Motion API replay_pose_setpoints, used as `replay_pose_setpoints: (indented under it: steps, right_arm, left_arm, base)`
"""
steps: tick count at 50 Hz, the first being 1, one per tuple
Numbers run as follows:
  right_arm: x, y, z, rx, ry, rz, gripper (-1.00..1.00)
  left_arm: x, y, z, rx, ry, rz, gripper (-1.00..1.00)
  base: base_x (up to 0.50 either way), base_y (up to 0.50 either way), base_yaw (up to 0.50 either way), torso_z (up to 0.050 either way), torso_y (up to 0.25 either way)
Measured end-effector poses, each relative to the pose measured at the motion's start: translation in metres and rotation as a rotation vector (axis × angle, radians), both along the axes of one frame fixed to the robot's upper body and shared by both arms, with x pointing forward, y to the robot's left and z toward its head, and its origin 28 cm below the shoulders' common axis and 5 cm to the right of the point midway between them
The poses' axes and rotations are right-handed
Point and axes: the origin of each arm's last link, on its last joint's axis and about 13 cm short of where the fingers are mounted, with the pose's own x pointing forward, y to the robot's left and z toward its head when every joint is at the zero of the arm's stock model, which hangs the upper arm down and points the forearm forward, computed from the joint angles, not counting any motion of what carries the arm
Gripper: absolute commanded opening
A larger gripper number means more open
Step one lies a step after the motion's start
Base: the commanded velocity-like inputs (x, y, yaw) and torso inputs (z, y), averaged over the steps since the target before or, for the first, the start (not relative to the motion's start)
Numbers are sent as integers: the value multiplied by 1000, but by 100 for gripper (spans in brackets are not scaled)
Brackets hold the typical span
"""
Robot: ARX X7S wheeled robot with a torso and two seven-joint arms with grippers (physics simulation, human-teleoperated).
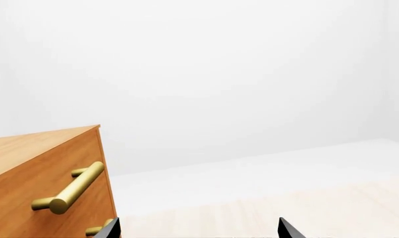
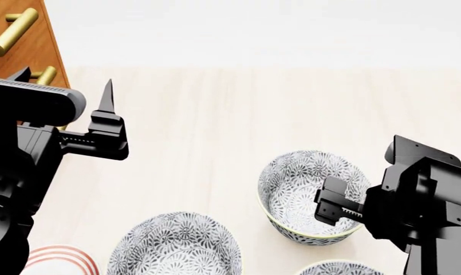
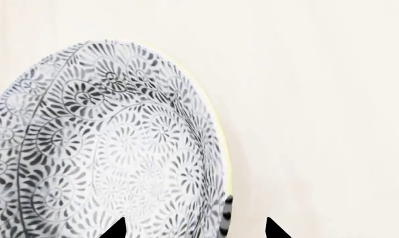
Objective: Stack the bowl at the front on the bowl in the middle.
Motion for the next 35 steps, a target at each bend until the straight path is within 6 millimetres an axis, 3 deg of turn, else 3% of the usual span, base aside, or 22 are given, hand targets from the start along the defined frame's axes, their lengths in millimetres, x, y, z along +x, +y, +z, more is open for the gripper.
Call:
replay_pose_setpoints:
  steps: [3, 4, 24, 35]
  right_arm:
    - [-1, 1, -3, 5, 5, 4, 100]
    - [-1, 1, -4, 6, 7, 5, -100]
    - [1, 2, -3, 29, -25, 3, -100]
    - [3, 2, 26, 20, -83, 25, -100]
  left_arm:
    - [0, 0, 0, 2, 1, -1, 100]
    - [0, 0, -1, 2, 1, -1, 100]
    - [0, 0, -4, 8, 8, 0, 100]
    - [0, 1, -4, 7, 11, -2, 100]
  base:
    - [0, 0, 0, 0, 0]
    - [0, 0, 0, 0, 0]
    - [0, 0, 0, 0, 0]
    - [0, 0, 0, 0, 0]
